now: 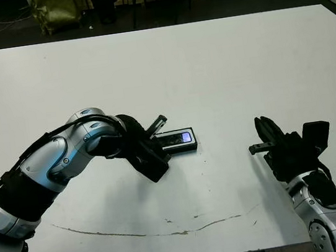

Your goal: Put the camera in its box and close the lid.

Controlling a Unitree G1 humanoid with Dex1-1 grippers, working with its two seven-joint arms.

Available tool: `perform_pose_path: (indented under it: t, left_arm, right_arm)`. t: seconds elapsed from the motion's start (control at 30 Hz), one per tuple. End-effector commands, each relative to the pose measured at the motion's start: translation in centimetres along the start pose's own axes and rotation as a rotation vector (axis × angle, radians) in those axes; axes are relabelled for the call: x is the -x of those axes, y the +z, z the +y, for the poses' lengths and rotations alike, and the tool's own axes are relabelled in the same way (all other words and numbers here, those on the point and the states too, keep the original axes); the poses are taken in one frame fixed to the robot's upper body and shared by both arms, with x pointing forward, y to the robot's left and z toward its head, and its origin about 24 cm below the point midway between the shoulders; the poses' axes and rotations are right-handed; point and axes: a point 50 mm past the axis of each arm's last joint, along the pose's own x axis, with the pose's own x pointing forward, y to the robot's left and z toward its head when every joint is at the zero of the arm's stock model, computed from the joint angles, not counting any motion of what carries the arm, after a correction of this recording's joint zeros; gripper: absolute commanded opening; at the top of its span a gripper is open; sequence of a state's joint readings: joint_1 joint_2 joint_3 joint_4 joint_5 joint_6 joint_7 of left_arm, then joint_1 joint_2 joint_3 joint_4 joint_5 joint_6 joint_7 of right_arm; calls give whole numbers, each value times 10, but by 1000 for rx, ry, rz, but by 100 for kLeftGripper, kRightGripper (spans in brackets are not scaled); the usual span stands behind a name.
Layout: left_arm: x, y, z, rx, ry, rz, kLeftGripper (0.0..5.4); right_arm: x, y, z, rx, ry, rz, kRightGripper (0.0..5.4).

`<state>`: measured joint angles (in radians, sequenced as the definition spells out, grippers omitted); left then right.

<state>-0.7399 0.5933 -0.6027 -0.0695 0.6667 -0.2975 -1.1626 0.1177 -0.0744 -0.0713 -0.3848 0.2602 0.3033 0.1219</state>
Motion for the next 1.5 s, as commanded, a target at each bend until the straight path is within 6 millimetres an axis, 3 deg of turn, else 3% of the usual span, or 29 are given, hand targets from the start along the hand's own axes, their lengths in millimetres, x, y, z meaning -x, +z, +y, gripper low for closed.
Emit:
perform_pose_path:
  t: [0.03,0.33,0.67,0.93,1.17,1.23,1.33,1.5]
  left_arm:
    - [-3,-2,-6,29,-61,8,0]
    - [-16,-15,-37,156,-197,43,0]
    - [-20,-45,-67,196,-282,146,0]
    - [-21,-52,-68,217,-297,176,0]
    - [-5,-64,-55,265,-179,208,0]
    - [5,-71,-51,340,-44,196,0]
    - [24,-76,-52,547,328,143,0]
    - [40,-48,-71,1051,917,53,0]
  right_arm:
    - [2,-5,-2,-1,-21,32,2]
    - [3,-4,-2,3,-18,23,2]
    - [3,-4,-1,3,-20,33,2]
    - [3,-4,1,22,-25,39,2]
    - [3,-4,1,6,-16,29,2]
    - [3,-4,1,4,-22,34,2]
    - [3,-4,1,6,-27,36,2]
    - [2,-6,2,-10,-11,19,2]
